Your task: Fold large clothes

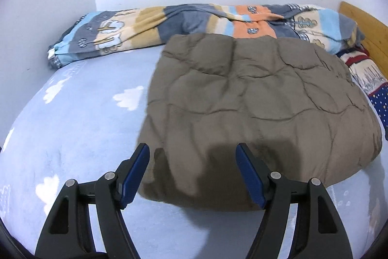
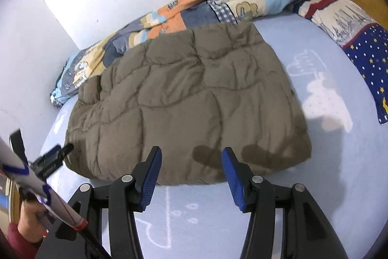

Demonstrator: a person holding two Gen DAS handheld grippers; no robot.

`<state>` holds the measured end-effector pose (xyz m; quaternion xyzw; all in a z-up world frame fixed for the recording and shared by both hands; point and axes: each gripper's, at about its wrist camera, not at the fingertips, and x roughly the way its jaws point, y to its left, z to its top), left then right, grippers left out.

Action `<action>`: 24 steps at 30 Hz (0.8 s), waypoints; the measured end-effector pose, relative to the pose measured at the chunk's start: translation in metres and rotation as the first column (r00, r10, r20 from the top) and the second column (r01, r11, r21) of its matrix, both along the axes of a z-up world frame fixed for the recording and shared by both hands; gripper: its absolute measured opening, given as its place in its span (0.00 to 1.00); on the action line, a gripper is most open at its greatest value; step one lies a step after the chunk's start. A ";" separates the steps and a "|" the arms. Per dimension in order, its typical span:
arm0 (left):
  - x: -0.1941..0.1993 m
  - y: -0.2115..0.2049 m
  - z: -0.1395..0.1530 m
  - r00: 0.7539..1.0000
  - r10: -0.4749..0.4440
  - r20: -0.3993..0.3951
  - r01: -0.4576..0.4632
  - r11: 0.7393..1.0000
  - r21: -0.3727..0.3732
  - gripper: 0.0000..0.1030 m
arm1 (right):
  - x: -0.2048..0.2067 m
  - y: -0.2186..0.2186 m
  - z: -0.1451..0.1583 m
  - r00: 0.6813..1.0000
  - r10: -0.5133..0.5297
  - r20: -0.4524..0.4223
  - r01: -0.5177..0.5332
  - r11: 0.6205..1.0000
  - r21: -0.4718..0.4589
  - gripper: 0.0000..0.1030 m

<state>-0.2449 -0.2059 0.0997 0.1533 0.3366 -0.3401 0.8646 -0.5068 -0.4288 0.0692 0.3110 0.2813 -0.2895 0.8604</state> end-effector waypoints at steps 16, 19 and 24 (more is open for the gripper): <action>0.039 -0.018 -0.039 0.990 0.030 -0.136 -0.027 0.999 0.024 0.75 | 0.079 -0.029 -0.046 0.995 0.038 -0.095 -0.046 0.996 -0.081 0.57; 0.038 -0.020 -0.039 0.991 0.032 -0.126 -0.027 0.999 0.037 0.76 | 0.084 -0.033 -0.057 0.993 0.054 -0.101 -0.062 0.995 -0.083 0.58; 0.030 -0.017 -0.020 0.993 0.022 -0.113 -0.026 0.999 -0.033 0.76 | 0.082 -0.033 -0.051 0.994 0.045 -0.103 -0.054 0.995 -0.085 0.59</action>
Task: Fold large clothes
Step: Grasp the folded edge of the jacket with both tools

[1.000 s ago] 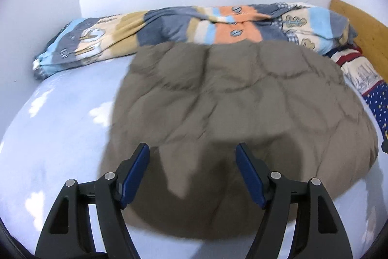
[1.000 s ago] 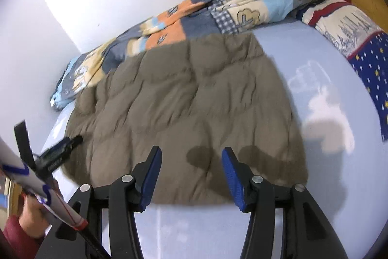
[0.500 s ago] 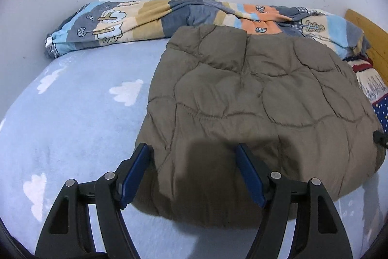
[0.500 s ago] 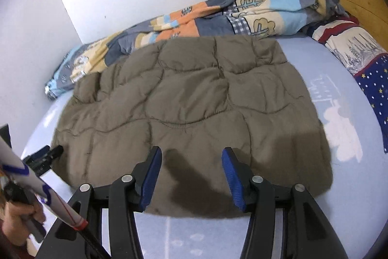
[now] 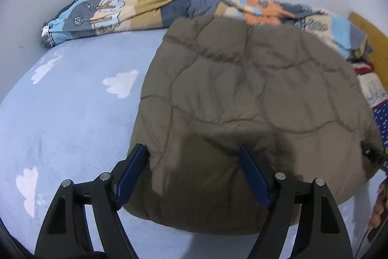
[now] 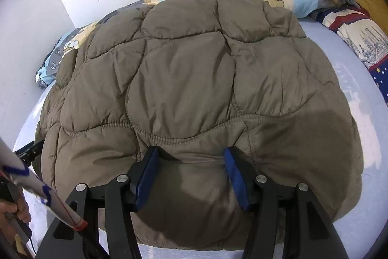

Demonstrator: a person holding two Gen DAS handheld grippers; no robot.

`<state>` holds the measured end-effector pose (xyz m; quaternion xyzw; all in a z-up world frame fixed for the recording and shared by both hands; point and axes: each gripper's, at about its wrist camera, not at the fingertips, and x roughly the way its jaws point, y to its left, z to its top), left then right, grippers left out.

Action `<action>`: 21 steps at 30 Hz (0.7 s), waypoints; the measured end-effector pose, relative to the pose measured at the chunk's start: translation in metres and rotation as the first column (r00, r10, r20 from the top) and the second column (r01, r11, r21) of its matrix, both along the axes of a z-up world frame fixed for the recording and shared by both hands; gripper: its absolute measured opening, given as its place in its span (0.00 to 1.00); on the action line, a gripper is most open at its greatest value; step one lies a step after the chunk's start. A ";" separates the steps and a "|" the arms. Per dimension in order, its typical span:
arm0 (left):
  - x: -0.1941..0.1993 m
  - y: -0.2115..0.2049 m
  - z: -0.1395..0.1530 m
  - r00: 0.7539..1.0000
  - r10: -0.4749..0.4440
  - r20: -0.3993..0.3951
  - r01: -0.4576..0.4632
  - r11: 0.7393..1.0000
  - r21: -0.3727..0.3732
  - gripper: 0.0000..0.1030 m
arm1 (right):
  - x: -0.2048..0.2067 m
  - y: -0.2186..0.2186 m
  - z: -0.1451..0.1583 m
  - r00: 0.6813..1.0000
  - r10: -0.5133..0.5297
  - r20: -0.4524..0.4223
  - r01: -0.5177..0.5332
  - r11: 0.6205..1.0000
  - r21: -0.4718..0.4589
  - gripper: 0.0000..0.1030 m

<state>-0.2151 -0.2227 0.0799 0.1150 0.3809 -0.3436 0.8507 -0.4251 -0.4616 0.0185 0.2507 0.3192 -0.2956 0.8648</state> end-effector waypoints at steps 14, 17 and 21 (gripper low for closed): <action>-0.031 -0.017 0.010 0.991 -0.133 0.018 0.133 0.991 -0.016 0.76 | 0.000 0.050 0.061 0.995 0.050 0.084 -0.034 0.983 -0.179 0.60; -0.032 -0.018 0.006 0.991 -0.129 0.018 0.129 0.992 0.000 0.76 | 0.015 0.060 0.059 0.993 0.106 0.057 -0.093 0.976 -0.195 0.60; -0.032 -0.018 0.006 0.992 -0.129 0.016 0.129 0.992 0.003 0.76 | 0.033 0.064 0.060 0.987 0.149 0.054 -0.136 0.971 -0.198 0.52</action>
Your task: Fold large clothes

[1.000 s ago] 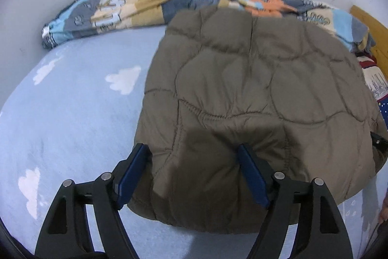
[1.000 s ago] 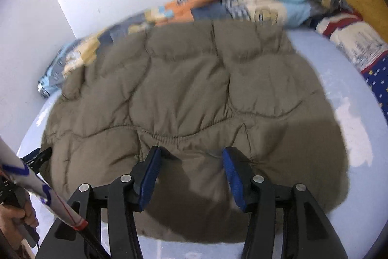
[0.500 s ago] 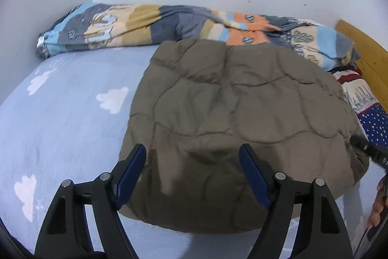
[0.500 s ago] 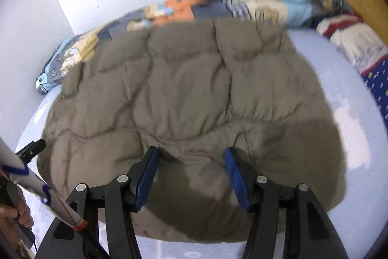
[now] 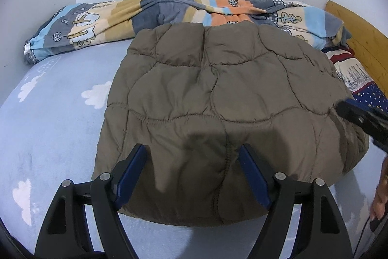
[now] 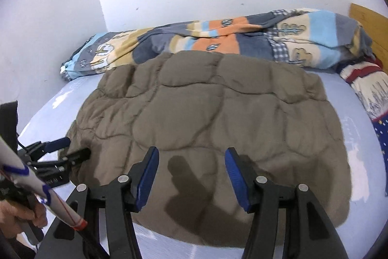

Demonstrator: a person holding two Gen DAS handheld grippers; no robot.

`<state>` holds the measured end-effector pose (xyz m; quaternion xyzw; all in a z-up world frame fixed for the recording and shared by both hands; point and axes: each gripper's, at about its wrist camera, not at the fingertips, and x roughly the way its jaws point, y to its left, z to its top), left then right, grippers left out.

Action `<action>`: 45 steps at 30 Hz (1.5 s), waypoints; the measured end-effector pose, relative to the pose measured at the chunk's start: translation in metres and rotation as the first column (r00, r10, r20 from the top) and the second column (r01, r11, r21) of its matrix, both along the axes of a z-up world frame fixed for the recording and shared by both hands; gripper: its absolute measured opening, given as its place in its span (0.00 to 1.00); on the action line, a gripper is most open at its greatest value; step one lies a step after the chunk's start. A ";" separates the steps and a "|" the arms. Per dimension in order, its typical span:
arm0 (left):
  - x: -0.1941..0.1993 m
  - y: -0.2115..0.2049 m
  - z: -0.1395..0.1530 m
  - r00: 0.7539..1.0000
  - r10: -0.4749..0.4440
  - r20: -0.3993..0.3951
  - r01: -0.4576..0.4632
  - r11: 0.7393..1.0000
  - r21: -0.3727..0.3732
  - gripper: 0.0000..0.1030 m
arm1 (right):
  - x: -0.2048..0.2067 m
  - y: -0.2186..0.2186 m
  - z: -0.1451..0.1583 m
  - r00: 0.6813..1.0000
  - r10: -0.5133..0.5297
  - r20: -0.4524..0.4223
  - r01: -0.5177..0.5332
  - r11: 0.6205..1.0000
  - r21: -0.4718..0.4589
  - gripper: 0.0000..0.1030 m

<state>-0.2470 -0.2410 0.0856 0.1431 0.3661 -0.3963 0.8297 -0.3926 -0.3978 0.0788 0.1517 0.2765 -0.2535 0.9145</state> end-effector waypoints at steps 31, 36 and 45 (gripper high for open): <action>-0.012 -0.003 -0.004 0.995 0.006 0.099 -0.010 0.999 0.038 0.76 | -0.097 -0.035 -0.008 0.982 -0.189 -0.016 0.189 0.976 0.108 0.40; -0.014 -0.006 -0.007 0.991 -0.003 0.132 -0.004 0.999 0.052 0.76 | -0.098 -0.066 -0.033 0.973 -0.229 -0.022 0.229 0.956 0.186 0.40; -0.016 -0.008 -0.011 0.989 -0.007 0.145 -0.002 0.998 0.060 0.77 | -0.084 -0.077 -0.059 0.971 -0.221 -0.094 0.236 0.946 0.220 0.40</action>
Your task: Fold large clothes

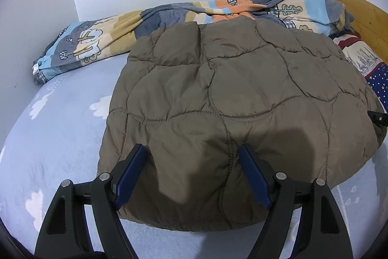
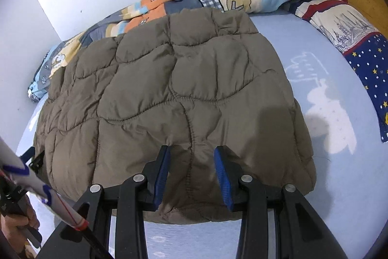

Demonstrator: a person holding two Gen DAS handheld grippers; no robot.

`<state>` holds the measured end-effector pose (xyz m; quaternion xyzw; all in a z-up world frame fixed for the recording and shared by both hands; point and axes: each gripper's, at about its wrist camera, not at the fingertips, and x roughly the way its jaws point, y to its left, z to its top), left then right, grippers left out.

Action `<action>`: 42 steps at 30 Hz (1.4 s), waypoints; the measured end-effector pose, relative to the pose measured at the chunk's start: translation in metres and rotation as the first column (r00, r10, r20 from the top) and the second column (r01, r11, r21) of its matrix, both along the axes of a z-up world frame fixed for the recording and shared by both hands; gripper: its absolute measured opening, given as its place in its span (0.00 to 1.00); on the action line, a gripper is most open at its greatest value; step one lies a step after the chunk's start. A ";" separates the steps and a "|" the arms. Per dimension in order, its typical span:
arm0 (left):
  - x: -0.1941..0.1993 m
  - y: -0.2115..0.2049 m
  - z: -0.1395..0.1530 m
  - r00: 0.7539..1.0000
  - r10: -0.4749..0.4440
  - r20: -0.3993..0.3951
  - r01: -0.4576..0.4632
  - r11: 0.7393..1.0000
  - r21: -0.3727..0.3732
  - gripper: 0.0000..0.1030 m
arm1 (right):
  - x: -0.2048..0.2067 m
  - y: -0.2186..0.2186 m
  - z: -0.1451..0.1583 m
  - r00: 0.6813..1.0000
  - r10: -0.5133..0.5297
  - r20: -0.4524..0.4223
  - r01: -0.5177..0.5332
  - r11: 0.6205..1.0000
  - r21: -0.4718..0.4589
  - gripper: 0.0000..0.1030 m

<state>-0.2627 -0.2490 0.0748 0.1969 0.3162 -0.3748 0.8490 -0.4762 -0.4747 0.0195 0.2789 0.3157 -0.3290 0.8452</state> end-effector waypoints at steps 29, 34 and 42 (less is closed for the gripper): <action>-0.002 0.000 -0.002 1.000 -0.001 0.008 0.001 1.000 0.008 0.78 | 0.001 -0.007 -0.009 1.000 0.002 0.002 -0.002 0.999 0.052 0.41; -0.002 0.001 -0.002 1.000 -0.001 0.010 0.001 1.000 0.009 0.79 | 0.001 -0.006 -0.009 1.000 0.003 0.000 -0.003 0.999 0.052 0.41; -0.003 0.000 -0.002 1.000 0.000 0.011 0.000 1.000 0.010 0.79 | 0.001 -0.006 -0.010 1.000 0.002 0.000 -0.002 0.999 0.052 0.41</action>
